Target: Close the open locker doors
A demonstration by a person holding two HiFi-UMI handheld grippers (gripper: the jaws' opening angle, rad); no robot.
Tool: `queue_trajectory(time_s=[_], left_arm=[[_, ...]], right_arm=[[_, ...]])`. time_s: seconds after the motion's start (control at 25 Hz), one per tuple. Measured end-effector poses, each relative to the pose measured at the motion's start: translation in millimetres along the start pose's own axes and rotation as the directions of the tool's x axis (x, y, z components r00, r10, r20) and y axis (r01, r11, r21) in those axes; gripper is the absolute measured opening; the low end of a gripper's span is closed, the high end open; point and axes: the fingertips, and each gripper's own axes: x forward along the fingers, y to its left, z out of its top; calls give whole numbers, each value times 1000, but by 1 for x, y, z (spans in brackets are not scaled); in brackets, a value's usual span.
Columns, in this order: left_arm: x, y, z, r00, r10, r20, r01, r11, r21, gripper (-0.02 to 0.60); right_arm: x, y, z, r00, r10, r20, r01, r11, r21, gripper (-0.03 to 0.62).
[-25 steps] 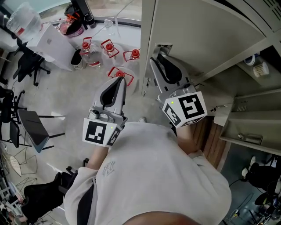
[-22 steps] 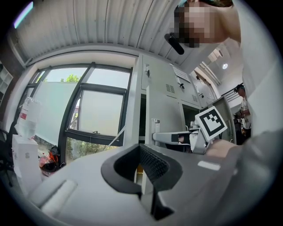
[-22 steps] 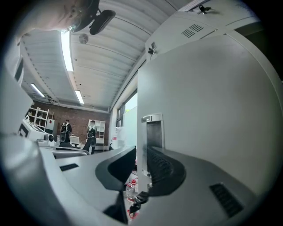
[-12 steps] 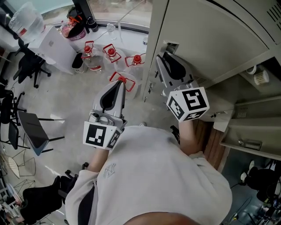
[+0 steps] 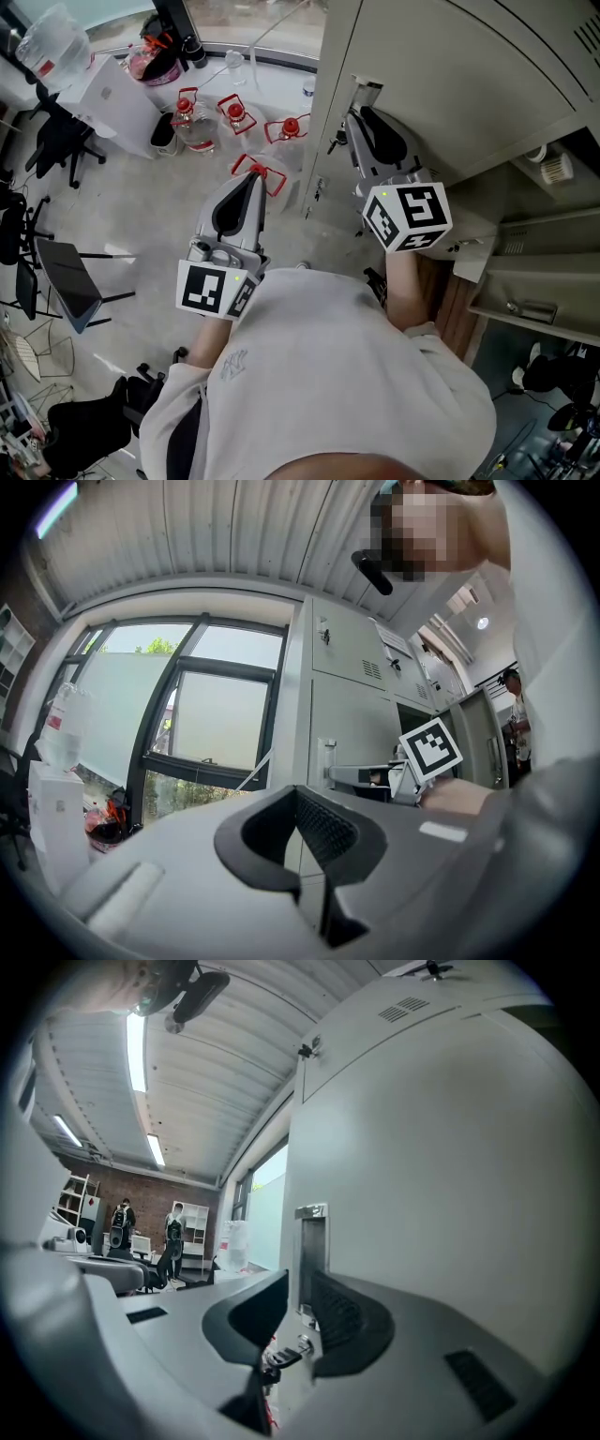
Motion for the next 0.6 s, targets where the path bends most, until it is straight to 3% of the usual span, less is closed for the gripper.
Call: queue_trajectory(time_s=[0.6], left_arm=[[10, -1, 0, 1000, -6, -9, 6, 1000, 11, 2]], right_arm=[[6, -5, -1, 1000, 11, 12, -11, 1000, 4, 69]])
